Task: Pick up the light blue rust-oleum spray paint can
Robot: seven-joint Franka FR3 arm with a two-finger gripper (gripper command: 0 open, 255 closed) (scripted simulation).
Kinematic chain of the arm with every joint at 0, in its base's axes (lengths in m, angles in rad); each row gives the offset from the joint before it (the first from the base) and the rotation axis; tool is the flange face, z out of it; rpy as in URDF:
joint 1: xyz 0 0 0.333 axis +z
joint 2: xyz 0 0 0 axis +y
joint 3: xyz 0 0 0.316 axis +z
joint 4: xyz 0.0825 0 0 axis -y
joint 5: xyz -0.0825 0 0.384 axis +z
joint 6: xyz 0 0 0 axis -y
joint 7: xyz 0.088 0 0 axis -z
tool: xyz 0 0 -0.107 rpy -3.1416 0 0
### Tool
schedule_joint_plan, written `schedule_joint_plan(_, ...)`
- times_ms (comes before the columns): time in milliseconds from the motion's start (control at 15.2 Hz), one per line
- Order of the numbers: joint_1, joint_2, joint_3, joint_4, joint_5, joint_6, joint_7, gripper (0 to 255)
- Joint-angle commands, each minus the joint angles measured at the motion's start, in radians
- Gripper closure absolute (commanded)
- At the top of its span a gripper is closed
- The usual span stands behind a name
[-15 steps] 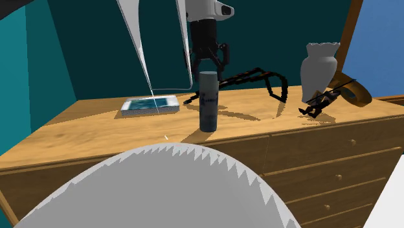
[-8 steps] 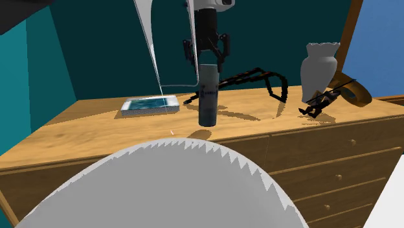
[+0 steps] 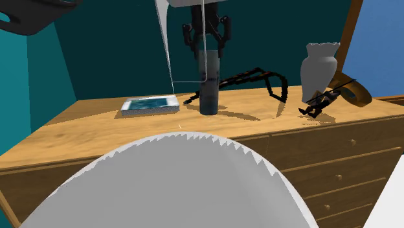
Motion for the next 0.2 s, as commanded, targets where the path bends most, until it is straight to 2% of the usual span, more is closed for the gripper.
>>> schedule_joint_plan(0,0.000,0.021,0.004,0.054,-0.007,-0.034,0.002,255)
schedule_joint_plan(132,0.000,0.022,0.004,0.058,-0.008,-0.037,0.002,255)
